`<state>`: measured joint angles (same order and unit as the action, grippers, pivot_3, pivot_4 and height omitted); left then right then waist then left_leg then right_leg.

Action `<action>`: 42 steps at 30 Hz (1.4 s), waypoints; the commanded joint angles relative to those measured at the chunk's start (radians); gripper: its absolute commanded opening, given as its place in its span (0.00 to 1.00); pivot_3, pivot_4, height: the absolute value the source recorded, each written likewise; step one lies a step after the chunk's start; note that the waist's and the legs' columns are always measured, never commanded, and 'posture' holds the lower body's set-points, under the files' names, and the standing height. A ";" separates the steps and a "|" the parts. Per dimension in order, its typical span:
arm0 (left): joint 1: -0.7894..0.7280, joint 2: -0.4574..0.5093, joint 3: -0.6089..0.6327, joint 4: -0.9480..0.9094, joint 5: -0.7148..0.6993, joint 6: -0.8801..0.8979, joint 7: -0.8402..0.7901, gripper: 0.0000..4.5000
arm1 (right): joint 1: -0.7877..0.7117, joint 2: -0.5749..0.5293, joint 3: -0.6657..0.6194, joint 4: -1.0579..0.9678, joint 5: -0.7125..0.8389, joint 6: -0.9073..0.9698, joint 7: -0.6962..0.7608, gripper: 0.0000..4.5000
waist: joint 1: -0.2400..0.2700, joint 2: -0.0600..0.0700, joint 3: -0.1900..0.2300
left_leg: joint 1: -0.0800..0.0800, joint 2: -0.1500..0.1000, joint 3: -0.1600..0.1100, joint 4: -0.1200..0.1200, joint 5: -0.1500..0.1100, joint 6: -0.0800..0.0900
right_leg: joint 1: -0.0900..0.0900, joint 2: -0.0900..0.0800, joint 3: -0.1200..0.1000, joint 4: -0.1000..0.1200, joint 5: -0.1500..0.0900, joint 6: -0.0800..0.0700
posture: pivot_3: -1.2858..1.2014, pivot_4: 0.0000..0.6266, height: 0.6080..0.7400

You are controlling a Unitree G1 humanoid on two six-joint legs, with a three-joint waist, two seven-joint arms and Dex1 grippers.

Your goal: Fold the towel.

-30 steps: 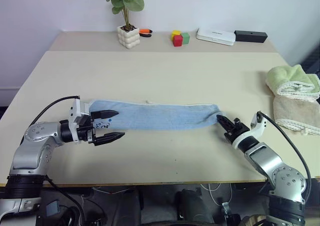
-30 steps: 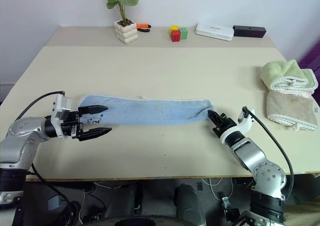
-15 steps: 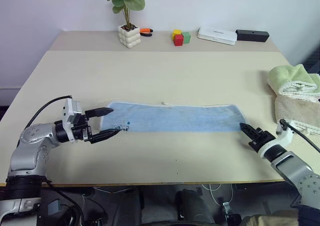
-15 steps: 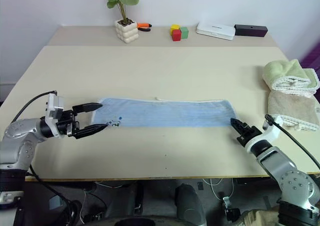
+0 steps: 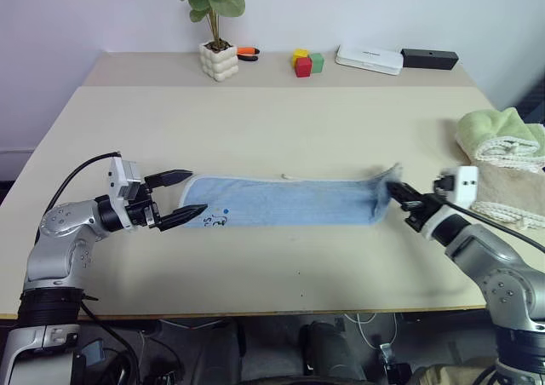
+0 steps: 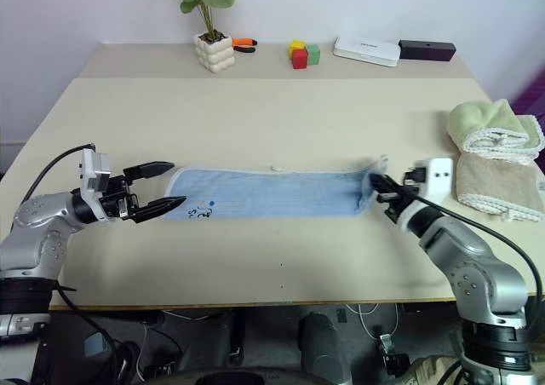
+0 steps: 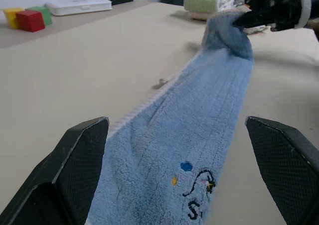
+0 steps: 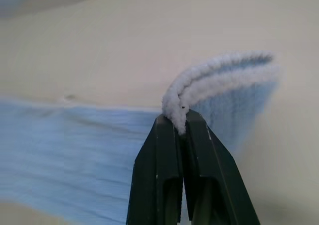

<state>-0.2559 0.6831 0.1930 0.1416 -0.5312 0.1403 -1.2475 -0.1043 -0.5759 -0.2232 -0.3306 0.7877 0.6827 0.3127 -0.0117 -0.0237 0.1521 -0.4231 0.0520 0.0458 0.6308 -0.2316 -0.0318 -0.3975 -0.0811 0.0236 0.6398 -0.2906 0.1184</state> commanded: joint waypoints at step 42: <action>0.155 0.027 0.059 -0.230 -0.038 0.046 0.102 1.00 | -0.187 0.217 0.299 0.005 -0.092 0.248 0.167 0.31 | 0.001 0.000 0.000 | -0.002 0.000 0.000 0.000 0.000 0.000 | -0.002 0.000 0.000 0.000 0.000 0.000 | 0.52 0.24 1.00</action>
<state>-0.0868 0.6989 0.2476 -0.0798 -0.5740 0.1927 -1.1482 -0.2861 -0.3638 0.0826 -0.2921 0.6752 0.9319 0.4631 -0.0108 -0.0237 0.1522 -0.4247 0.0520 0.0457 0.6311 -0.2316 -0.0318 -0.3990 -0.0812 0.0232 0.6400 -0.2906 0.1183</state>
